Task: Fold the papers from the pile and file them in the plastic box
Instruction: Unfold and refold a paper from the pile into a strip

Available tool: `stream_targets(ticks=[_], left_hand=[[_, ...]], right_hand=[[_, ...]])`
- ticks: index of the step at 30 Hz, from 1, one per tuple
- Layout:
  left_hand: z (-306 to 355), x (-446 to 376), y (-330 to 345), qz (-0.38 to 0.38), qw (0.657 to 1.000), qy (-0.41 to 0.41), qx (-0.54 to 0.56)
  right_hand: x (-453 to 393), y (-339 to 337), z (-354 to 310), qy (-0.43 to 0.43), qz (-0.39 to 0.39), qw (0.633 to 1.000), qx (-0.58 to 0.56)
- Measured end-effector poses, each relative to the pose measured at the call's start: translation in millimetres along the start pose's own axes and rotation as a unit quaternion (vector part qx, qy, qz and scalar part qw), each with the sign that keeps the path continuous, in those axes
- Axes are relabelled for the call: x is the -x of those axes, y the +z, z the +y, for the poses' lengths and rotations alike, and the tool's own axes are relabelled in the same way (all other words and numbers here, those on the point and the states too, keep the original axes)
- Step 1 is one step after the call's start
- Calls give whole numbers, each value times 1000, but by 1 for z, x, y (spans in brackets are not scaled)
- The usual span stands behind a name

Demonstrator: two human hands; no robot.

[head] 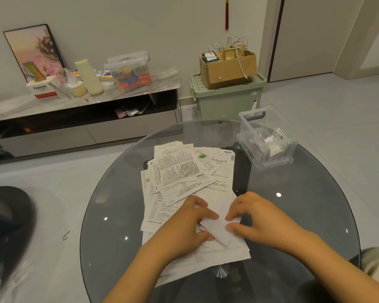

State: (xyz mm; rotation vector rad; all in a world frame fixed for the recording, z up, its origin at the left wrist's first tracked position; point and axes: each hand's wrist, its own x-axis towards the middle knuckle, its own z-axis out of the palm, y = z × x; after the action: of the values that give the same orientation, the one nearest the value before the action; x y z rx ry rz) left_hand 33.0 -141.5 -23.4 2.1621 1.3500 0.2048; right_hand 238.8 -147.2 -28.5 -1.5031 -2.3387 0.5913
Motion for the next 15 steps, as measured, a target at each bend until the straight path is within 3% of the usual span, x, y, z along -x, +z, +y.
stream_targets(ticks=[4, 10, 15], left_hand=[[0, -1, -2, 18, 1000, 19, 8], [1, -8, 5, 57, 997, 52, 19], [8, -16, 11, 98, 994, 21, 42]], right_hand=[[6, -4, -8, -9, -32, 999, 19], [5, -1, -4, 21, 4, 1000, -10], [3, -1, -5, 59, 8, 998, -16]])
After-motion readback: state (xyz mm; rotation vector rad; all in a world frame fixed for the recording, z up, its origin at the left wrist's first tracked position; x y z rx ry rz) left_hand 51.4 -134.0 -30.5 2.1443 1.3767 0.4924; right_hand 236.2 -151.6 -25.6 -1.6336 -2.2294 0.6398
